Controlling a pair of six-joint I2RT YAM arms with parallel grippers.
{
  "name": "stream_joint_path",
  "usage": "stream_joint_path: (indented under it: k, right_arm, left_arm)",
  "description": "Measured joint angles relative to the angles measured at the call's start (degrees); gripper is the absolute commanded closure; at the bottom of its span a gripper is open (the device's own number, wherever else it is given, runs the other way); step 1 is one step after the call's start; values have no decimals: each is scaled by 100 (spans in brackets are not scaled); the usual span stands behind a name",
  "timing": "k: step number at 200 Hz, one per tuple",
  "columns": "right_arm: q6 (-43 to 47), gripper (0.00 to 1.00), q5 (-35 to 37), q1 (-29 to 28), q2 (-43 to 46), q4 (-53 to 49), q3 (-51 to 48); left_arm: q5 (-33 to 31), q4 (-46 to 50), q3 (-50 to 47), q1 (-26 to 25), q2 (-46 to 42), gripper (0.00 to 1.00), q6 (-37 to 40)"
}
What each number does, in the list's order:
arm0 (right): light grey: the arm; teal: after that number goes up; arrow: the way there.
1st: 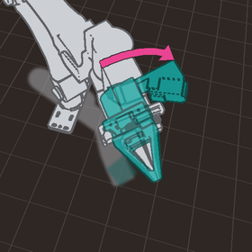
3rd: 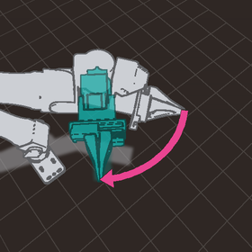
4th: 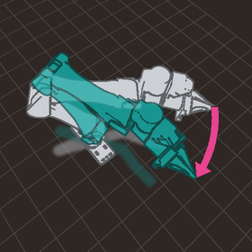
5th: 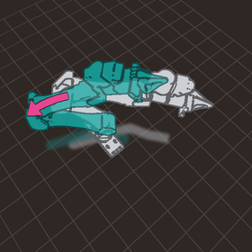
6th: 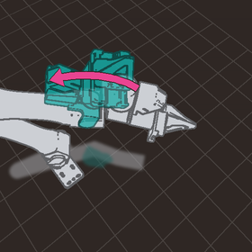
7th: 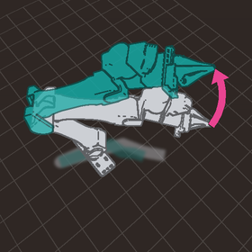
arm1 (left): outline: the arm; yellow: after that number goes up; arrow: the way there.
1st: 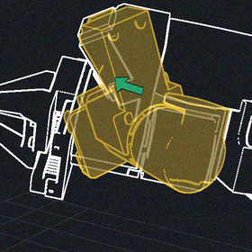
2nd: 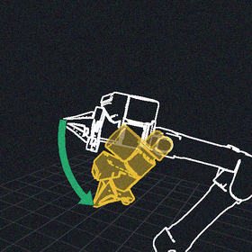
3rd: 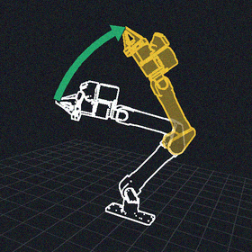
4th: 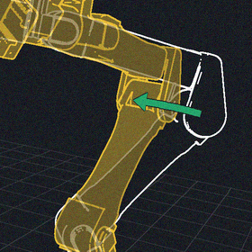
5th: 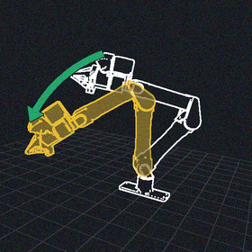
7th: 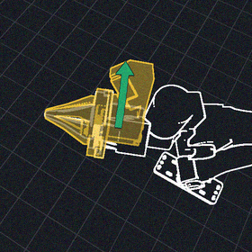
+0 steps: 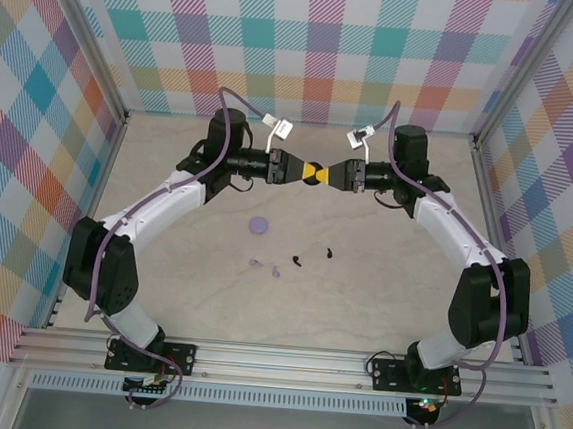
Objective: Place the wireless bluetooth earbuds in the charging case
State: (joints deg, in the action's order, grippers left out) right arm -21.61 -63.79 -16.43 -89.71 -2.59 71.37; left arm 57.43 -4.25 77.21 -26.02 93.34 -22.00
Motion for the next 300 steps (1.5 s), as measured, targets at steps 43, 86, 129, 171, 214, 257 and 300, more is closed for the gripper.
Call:
stream_joint_path:
  k: [43,86,129,171,214,257,300]
  right_arm:
    - [-2,55,-168,-55,0,85,0]
    - [-17,62,-271,-109,0,186,0]
    - [-35,74,-293,-105,4,295,0]
    - [-87,81,-289,-105,33,369,0]
    - [-197,84,-59,-125,109,442,0]
    - [-282,85,81,-125,168,540,0]
    - [-323,84,70,-120,170,614,0]
  left_arm:
    - [9,0,0,-7,0,84,2]
    - [11,0,0,-11,-33,84,2]
    - [13,-2,-2,-9,-107,83,2]
    - [-4,0,-2,-7,-162,70,37]
    - [-136,118,-2,-9,-238,60,111]
    - [-144,264,-15,-11,-321,58,216]
    - [-136,264,-17,-15,-332,61,214]
